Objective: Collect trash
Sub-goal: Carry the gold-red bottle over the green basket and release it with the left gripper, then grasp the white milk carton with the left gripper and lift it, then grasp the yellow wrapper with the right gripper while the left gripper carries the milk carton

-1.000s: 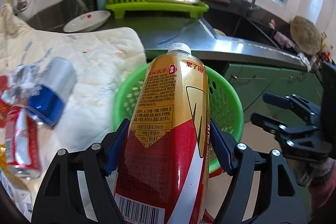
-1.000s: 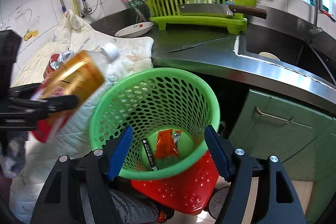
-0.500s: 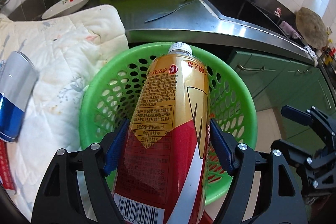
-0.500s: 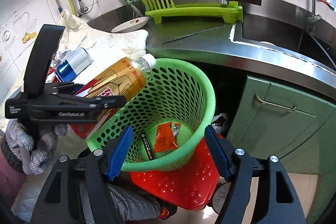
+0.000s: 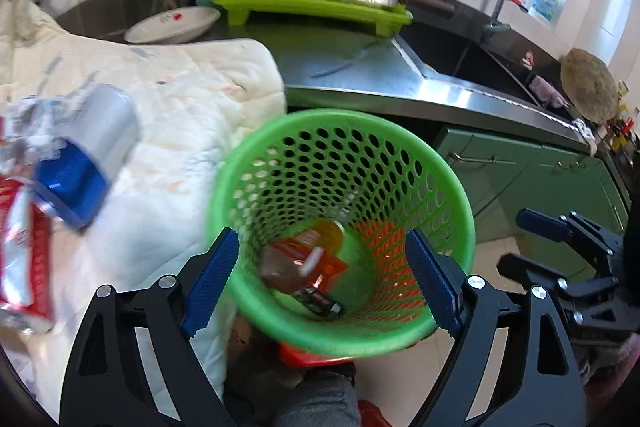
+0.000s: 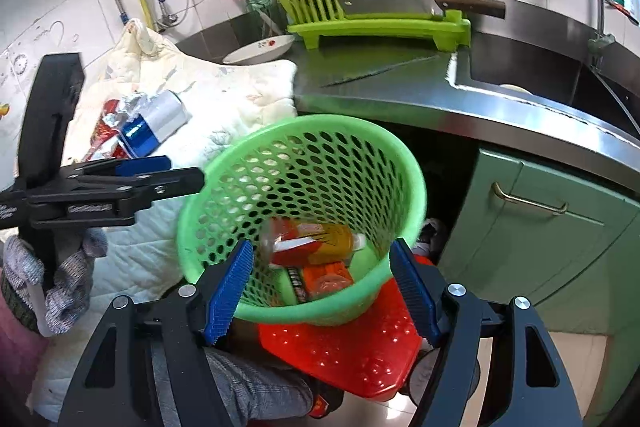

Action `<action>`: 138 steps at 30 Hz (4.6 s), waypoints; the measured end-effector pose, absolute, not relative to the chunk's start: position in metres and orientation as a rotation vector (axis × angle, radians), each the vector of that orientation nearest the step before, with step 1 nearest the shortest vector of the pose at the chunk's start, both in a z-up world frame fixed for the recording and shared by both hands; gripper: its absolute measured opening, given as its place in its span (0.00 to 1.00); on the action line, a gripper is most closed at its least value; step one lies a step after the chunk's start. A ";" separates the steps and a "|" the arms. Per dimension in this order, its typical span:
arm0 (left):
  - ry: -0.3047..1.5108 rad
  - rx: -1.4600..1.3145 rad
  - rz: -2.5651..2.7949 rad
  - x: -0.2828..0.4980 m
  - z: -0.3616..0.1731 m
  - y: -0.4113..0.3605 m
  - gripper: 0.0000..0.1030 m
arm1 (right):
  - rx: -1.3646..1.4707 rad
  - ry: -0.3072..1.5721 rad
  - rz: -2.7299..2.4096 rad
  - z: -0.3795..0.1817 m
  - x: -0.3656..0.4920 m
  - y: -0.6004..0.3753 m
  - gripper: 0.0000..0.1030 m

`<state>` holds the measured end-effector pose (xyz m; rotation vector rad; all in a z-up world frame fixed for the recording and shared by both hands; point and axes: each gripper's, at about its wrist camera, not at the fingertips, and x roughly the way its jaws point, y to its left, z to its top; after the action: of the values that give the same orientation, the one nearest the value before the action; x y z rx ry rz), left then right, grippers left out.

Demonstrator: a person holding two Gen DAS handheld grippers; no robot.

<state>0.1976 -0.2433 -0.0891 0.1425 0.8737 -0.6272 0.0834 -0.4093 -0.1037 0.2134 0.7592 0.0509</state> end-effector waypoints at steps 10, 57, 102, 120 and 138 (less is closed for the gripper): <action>0.811 0.093 -0.487 0.162 -0.053 -0.157 0.81 | 0.176 0.730 0.142 -0.083 0.091 -0.359 0.66; 1.069 -0.351 0.228 0.242 -0.096 0.058 0.78 | 0.079 0.760 0.404 -0.076 0.144 -0.242 0.67; 0.958 -0.317 0.125 0.105 -0.071 0.146 0.69 | -0.467 0.926 0.714 -0.091 0.287 0.044 0.61; 0.912 -0.304 0.096 0.097 -0.053 0.137 0.69 | -0.328 0.870 0.708 -0.066 0.266 0.017 0.20; 0.843 -0.212 -0.128 0.105 -0.018 0.032 0.69 | -0.070 0.787 0.456 -0.016 0.188 -0.183 0.20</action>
<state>0.1053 0.0323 -0.0181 -0.2118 0.8432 -0.1277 0.1878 -0.1826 -0.0163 -0.0697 0.7867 0.4562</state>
